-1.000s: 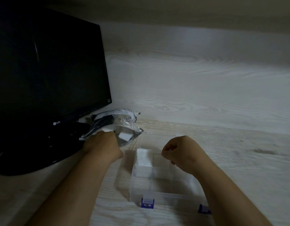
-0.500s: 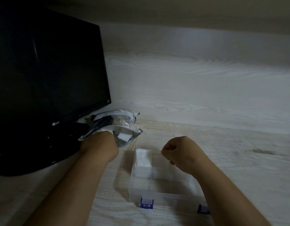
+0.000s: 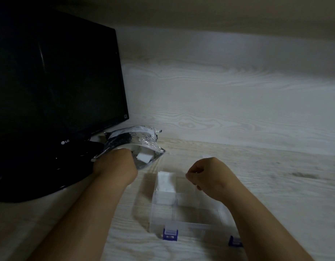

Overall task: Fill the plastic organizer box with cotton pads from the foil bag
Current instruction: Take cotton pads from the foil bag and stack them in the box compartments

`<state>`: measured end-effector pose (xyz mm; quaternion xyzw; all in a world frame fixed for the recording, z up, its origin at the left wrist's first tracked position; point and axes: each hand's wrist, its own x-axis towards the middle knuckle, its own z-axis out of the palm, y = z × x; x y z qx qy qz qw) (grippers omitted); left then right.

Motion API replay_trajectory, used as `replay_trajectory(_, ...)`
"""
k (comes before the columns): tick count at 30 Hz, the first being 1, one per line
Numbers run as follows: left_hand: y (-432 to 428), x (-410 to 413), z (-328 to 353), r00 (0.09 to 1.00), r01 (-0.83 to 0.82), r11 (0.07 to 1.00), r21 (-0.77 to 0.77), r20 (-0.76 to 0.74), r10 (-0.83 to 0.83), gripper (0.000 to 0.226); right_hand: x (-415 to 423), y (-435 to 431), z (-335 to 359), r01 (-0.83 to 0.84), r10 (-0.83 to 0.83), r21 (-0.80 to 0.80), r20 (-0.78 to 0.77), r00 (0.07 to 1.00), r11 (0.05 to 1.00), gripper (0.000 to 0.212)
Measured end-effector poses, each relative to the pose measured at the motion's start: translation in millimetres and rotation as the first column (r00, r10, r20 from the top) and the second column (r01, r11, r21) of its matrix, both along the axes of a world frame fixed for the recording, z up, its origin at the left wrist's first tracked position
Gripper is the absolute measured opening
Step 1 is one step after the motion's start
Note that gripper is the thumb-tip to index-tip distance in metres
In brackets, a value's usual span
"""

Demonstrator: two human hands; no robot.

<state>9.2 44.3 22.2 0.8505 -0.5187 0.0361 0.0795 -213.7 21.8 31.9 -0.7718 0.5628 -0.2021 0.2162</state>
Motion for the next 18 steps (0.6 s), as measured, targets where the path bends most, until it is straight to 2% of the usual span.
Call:
replay_trajectory(8,-0.5,-4.4,2.8,0.998,-0.002,0.999,-0.037,0.062,0.004,0.038,0.1,0.0,-0.2,0.001,-0.001,0.006,-0.006,1.0,1.0,0.014)
replay_trajectory(13,0.0,-4.4,-0.1,0.999,-0.001,1.0,0.027,0.052,-0.001,0.032,0.0,0.4,0.3,0.003,-0.003,0.018,0.003,1.0,1.0,0.014)
replay_trajectory(18,2.0,-4.2,-0.2,1.0,0.001,0.998,0.057,0.016,-0.002,0.043,-0.2,1.0,1.1,0.008,-0.008,0.025,0.017,1.0,1.0,0.016)
